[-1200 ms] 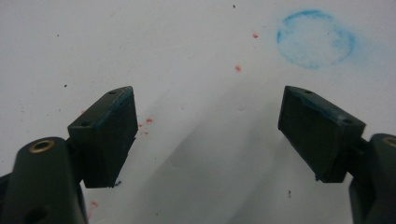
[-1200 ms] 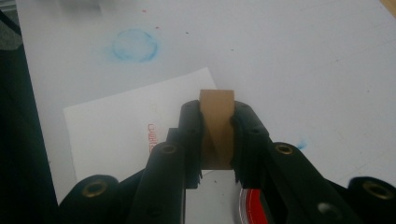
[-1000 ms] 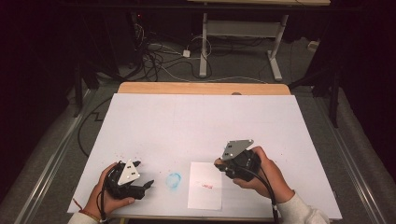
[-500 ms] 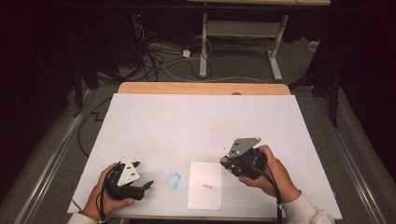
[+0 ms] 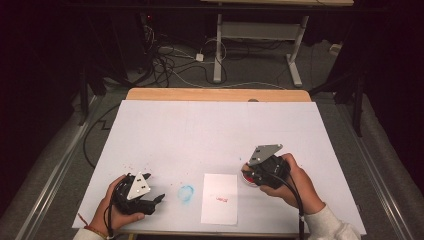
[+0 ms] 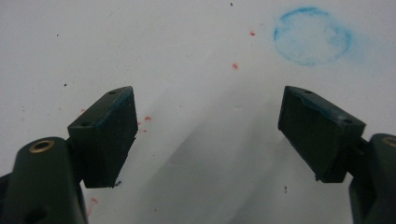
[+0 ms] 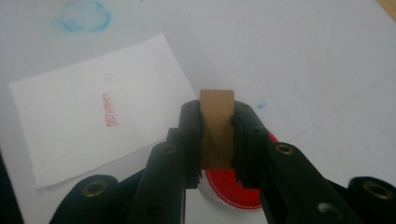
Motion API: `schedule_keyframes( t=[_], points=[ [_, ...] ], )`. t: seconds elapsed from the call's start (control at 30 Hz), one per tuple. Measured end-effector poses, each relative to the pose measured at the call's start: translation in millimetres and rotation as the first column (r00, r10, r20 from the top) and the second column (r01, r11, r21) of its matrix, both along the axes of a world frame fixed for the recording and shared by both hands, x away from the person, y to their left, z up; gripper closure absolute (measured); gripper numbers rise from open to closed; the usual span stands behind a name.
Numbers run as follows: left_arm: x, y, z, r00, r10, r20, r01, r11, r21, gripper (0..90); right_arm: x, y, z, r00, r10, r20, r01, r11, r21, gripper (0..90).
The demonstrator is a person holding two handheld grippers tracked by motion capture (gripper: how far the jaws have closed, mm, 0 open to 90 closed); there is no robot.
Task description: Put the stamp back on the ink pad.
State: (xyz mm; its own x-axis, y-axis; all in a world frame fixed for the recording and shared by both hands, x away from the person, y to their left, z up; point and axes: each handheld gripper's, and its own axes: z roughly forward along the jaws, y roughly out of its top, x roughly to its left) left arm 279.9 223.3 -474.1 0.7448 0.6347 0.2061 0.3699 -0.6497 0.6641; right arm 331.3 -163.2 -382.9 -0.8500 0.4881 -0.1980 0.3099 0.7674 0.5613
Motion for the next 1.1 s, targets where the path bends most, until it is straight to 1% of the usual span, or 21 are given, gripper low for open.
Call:
schedule_keyframes(
  t=[0.03, 0.07, 0.1, 0.17, 0.2, 0.23, 0.27, 0.33, 0.4, 0.43, 0.47, 0.5, 0.53, 0.57, 0.63, 0.7, 0.73, 0.77, 0.93, 1.0, 1.1],
  points=[
    [-0.1, -0.1, -0.4, 1.0000, 0.000, -0.002, 0.000, 1.0000, 0.001, 19.1, 2.6, -1.3, -2.2, 0.9999, -0.016, 0.005, 0.016, 1.000, -0.008, 76.3],
    [-0.3, -0.2, -0.5, 1.0000, -0.001, -0.004, 0.001, 1.0000, 0.000, 19.1, 5.1, -2.8, -4.1, 0.9997, -0.025, -0.001, 0.025, 0.999, -0.021, 76.3],
    [-0.6, -0.5, -0.4, 1.0000, -0.002, -0.002, 0.002, 1.0000, 0.003, 19.1, 6.7, -4.1, -6.4, 0.9994, -0.031, -0.017, 0.031, 0.999, -0.019, 76.3],
    [-1.2, -0.5, 0.3, 1.0000, -0.004, 0.000, 0.004, 1.0000, 0.005, 19.1, 10.6, -6.3, -10.1, 0.9991, -0.040, -0.015, 0.040, 0.999, -0.030, 76.3],
    [-1.4, -0.5, 0.4, 1.0000, -0.005, 0.000, 0.005, 1.0000, 0.006, 19.1, 12.0, -7.1, -11.8, 0.9986, -0.049, -0.023, 0.048, 0.998, -0.040, 76.3],
    [-1.2, -0.3, 0.6, 0.9999, -0.006, 0.009, 0.006, 0.9999, 0.010, 19.1, 14.1, -8.0, -13.5, 0.9986, -0.049, -0.022, 0.048, 0.998, -0.042, 76.3],
    [-1.5, -0.2, 0.0, 1.0000, -0.001, -0.001, 0.001, 1.0000, 0.006, 19.1, 15.1, -8.7, -14.9, 0.9978, -0.060, -0.029, 0.059, 0.997, -0.041, 76.3],
    [-1.8, -0.1, -0.8, 1.0000, 0.001, -0.005, -0.001, 1.0000, 0.005, 19.1, 18.2, -10.0, -17.7, 0.9974, -0.059, -0.042, 0.057, 0.997, -0.053, 76.3],
    [-1.7, 0.3, -1.0, 1.0000, 0.000, -0.006, 0.000, 1.0000, 0.009, 19.1, 21.3, -10.7, -20.8, 0.9965, -0.070, -0.045, 0.067, 0.996, -0.064, 76.3],
    [-1.7, 0.5, -1.1, 1.0000, -0.001, -0.006, 0.001, 0.9999, 0.011, 19.1, 23.3, -11.0, -22.8, 0.9965, -0.065, -0.052, 0.061, 0.996, -0.071, 76.3],
    [-1.8, 0.6, -1.2, 1.0000, 0.000, -0.006, 0.001, 0.9999, 0.014, 19.1, 24.2, -10.8, -25.0, 0.9956, -0.077, -0.054, 0.073, 0.994, -0.077, 76.3],
    [-1.9, 0.6, -1.2, 1.0000, 0.000, -0.006, 0.000, 0.9999, 0.015, 19.1, 25.9, -11.0, -27.1, 0.9957, -0.076, -0.052, 0.072, 0.994, -0.087, 76.2],
    [-1.9, 0.6, -1.2, 1.0000, -0.001, -0.007, 0.001, 0.9999, 0.013, 19.1, 26.7, -10.9, -29.4, 0.9947, -0.081, -0.063, 0.075, 0.993, -0.092, 76.3],
    [-1.9, 0.4, -1.2, 1.0000, -0.001, -0.007, 0.001, 0.9999, 0.014, 19.1, 28.1, -10.9, -31.5, 0.9950, -0.078, -0.061, 0.072, 0.993, -0.099, 76.3],
    [-1.9, -0.3, -1.6, 1.0000, -0.002, -0.008, 0.003, 0.9999, 0.015, 19.1, 29.6, -10.9, -35.0, 0.9930, -0.096, -0.069, 0.088, 0.990, -0.109, 76.2],
    [-2.0, -0.6, -2.0, 0.9999, -0.004, -0.010, 0.004, 0.9999, 0.016, 19.1, 32.3, -11.8, -38.2, 0.9932, -0.097, -0.065, 0.088, 0.988, -0.123, 76.2],
    [-1.5, -0.5, -1.9, 1.0000, -0.007, -0.001, 0.007, 0.9998, 0.019, 19.1, 33.5, -12.2, -39.7, 0.9923, -0.102, -0.070, 0.092, 0.988, -0.125, 76.2],
    [-1.7, -0.6, -2.2, 0.9999, -0.003, -0.011, 0.004, 0.9999, 0.014, 19.1, 34.2, -12.5, -41.2, 0.9913, -0.110, -0.073, 0.100, 0.987, -0.122, 76.1],
    [-0.7, -1.8, -2.8, 0.9999, -0.006, -0.012, 0.007, 0.9997, 0.022, 19.1, 38.0, -11.9, -46.9, 0.9886, -0.121, -0.089, 0.109, 0.985, -0.131, 76.1],
    [-0.7, -2.1, -2.9, 0.9999, -0.008, -0.013, 0.008, 0.9997, 0.023, 19.1, 38.7, -11.4, -47.6, 0.9877, -0.129, -0.089, 0.117, 0.984, -0.133, 76.1],
    [-0.8, -2.3, -2.9, 0.9999, -0.008, -0.014, 0.008, 0.9997, 0.022, 19.1, 39.3, -11.3, -48.8, 0.9874, -0.127, -0.094, 0.114, 0.985, -0.130, 76.0]
  ],
)
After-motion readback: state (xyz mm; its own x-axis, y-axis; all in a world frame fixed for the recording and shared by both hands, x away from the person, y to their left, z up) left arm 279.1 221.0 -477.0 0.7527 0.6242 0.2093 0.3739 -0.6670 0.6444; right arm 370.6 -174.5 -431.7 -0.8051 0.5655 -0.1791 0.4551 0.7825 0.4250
